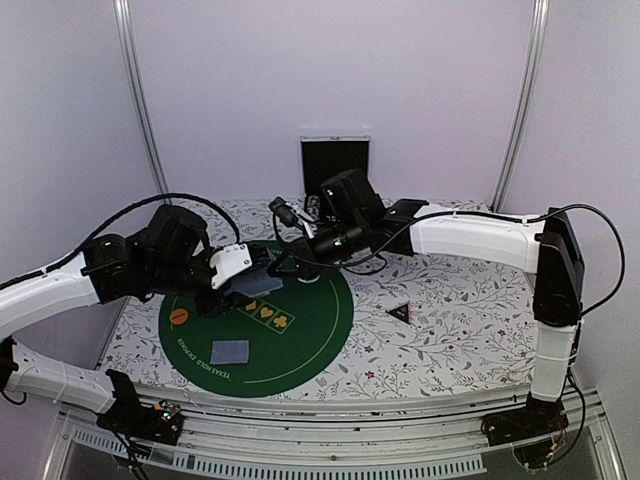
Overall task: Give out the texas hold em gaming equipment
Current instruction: Pick up the poker card from the face-down deck piles.
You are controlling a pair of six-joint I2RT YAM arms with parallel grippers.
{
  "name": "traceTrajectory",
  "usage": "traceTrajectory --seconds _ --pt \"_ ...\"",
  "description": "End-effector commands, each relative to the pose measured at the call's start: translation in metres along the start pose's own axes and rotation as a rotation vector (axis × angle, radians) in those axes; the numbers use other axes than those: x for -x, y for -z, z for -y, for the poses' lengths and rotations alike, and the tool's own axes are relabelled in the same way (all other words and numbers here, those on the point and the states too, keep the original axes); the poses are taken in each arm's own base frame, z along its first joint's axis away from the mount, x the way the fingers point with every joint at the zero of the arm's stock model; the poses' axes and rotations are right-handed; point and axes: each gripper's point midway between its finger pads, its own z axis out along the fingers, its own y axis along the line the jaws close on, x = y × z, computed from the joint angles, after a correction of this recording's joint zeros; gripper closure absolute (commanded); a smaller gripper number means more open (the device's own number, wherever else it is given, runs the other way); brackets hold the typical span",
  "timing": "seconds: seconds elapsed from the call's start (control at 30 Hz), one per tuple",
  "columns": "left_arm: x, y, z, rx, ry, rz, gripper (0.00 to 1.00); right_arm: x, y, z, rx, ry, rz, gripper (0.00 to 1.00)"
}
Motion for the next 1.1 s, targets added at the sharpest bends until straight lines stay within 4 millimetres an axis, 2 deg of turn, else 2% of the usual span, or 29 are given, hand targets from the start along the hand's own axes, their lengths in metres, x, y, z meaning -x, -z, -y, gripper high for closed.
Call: traceTrajectory --seconds 0.0,0.3,0.43,0.53,0.97,1.07 --pt "0.011 0.006 0.001 -0.003 -0.010 0.043 0.47 0.022 0.027 -0.014 -0.053 0.047 0.056 0.98" --pt "0.012 0.006 0.001 -0.003 -0.007 0.043 0.47 0.027 0.048 -0.008 -0.112 0.052 0.081 0.98" --pt "0.011 0.007 0.001 -0.003 -0.007 0.044 0.46 0.033 0.070 -0.003 -0.149 0.051 0.120 0.98" --pt "0.011 0.006 0.001 -0.002 -0.007 0.043 0.47 0.038 0.081 -0.009 -0.133 0.059 0.149 0.98" --pt "0.012 0.004 0.001 -0.003 -0.009 0.041 0.47 0.023 0.055 -0.031 0.078 0.034 0.098 0.98" --pt "0.014 0.005 0.001 -0.007 -0.008 0.048 0.47 0.019 0.047 -0.029 0.069 0.044 0.085 0.98"
